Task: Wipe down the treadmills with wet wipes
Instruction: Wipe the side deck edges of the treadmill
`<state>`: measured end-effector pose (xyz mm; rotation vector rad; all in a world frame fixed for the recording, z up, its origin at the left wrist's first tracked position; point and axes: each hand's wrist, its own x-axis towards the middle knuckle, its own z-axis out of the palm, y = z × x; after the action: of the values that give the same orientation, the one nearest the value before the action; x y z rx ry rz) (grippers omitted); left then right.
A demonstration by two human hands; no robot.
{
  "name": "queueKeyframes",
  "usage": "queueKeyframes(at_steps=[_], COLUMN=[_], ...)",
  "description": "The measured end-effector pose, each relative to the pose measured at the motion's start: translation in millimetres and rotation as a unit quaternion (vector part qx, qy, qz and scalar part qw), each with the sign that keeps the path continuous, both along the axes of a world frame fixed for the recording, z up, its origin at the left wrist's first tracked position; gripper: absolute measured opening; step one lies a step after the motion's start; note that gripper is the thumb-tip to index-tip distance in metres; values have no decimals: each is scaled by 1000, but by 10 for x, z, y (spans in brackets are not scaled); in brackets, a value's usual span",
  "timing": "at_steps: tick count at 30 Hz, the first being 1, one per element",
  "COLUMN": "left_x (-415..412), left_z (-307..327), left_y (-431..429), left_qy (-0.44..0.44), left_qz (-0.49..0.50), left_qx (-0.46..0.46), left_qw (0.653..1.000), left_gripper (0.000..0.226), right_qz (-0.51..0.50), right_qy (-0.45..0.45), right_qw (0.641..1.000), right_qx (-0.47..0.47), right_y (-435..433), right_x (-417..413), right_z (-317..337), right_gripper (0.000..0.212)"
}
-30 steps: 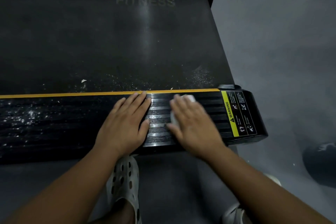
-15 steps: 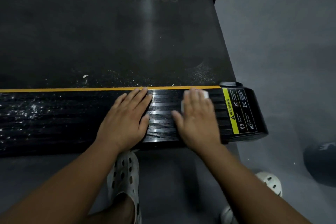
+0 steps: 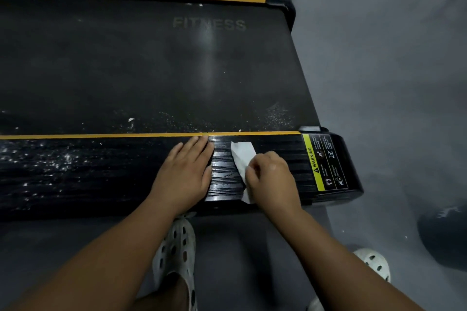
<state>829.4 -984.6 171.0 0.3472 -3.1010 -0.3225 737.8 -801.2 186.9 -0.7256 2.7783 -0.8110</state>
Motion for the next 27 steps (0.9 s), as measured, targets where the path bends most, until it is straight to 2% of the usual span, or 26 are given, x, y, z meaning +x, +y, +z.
queueKeyframes(at_steps=[2,5,7,9,11,17,24,27], left_x=[-6,-81,-163,-239,-291,-436,-515,-529], left_z=[44,251,382,450,475,461,433,400], left_y=[58,204,303,374,424,528,632,626], left_qy=[45,67,51,21,-2,-11,-8,9], left_qz=[7,67,111,152,179,199,213,224], left_qx=[26,180,281,374,441,582,611,604], left_qw=[999,979,952,915,880,788,763,765], left_gripper=[47,23,20,26,30,23,15,15], right_qz=[-53,-122,-141,-147,-156,-159,-152,-172], right_qy=[-98,-260,-357,-453,-489,-476,-418,-410], right_qw=[991,938,888,816,776,771,822,809], right_qx=[-78,-194,-252,-327,-366,-392,-355,-385], right_y=[8,15,26,20,10,73,154,174], right_x=[-44,-97,-126,-141,-164,-216,-242,-260], right_z=[146,271,298,322,359,388,357,304], right_gripper=[16,15,13,9,14,12,2,20])
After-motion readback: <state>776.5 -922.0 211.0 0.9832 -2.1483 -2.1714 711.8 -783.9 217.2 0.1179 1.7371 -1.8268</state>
